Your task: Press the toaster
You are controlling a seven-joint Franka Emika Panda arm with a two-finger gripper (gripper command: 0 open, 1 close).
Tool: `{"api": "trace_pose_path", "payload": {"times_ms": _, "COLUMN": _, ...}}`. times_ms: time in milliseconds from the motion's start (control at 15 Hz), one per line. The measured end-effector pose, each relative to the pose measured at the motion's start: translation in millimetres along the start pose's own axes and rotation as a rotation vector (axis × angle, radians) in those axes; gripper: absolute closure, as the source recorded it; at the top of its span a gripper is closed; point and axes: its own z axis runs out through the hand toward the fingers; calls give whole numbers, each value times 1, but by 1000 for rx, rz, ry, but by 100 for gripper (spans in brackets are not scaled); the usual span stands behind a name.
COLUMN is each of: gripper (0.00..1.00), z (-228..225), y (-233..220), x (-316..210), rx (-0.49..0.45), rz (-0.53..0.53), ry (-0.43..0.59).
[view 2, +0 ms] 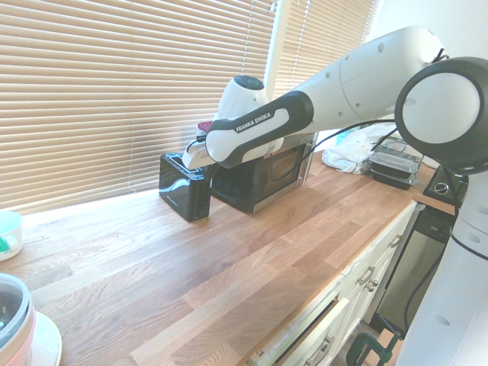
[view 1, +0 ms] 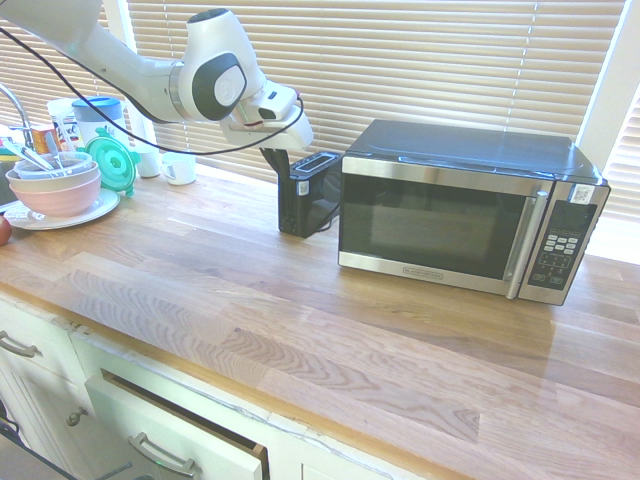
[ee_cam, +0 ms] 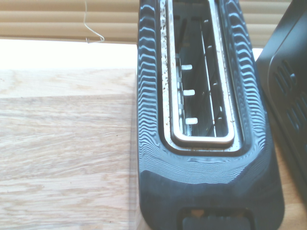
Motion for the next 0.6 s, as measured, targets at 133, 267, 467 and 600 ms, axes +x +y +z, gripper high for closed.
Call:
{"api": "trace_pose_path", "payload": {"times_ms": 133, "gripper": 100, "z": 6, "y": -3, "x": 2, "rx": -5, "rz": -1, "ry": -4}}
{"api": "trace_pose_path", "payload": {"times_ms": 267, "gripper": 100, "z": 16, "y": -5, "x": 2, "rx": -12, "rz": 0, "ry": -13}}
{"api": "trace_pose_path", "payload": {"times_ms": 467, "gripper": 100, "z": 33, "y": -5, "x": -3, "rx": -24, "rz": 3, "ry": -35}}
{"api": "trace_pose_path", "payload": {"times_ms": 600, "gripper": 100, "z": 37, "y": -3, "x": -2, "rx": -30, "rz": 5, "ry": -38}}
